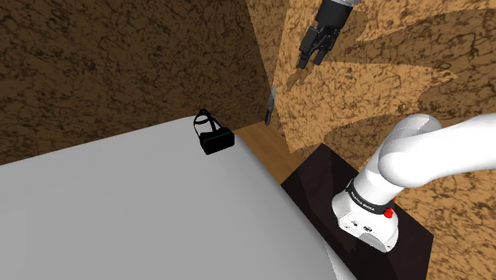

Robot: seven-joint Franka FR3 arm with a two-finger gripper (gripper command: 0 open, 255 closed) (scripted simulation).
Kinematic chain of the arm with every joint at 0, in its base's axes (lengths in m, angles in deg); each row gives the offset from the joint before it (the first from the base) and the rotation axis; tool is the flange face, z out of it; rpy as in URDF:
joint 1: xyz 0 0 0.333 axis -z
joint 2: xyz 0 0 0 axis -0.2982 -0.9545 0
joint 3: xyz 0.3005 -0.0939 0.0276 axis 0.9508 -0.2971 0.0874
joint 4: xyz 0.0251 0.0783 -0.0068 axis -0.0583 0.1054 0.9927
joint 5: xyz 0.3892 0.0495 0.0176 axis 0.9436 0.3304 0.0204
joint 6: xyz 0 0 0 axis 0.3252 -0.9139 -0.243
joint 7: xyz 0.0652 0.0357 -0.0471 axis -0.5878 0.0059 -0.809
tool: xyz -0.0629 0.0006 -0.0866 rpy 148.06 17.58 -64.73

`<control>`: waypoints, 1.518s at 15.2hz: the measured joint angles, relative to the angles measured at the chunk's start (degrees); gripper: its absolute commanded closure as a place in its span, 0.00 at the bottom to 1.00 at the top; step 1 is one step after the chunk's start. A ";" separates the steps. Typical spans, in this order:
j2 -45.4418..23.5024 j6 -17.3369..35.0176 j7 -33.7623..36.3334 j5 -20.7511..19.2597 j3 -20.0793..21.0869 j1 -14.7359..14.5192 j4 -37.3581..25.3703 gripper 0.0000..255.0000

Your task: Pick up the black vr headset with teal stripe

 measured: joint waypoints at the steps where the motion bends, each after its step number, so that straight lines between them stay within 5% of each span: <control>1: 0.00 0.00 0.00 0.00 0.00 0.00 0.00 0.00; 12: -13.63 13.86 11.97 5.19 9.43 -2.65 -0.07 0.00; 23: -35.80 26.42 26.08 4.53 18.30 -3.99 -10.11 0.00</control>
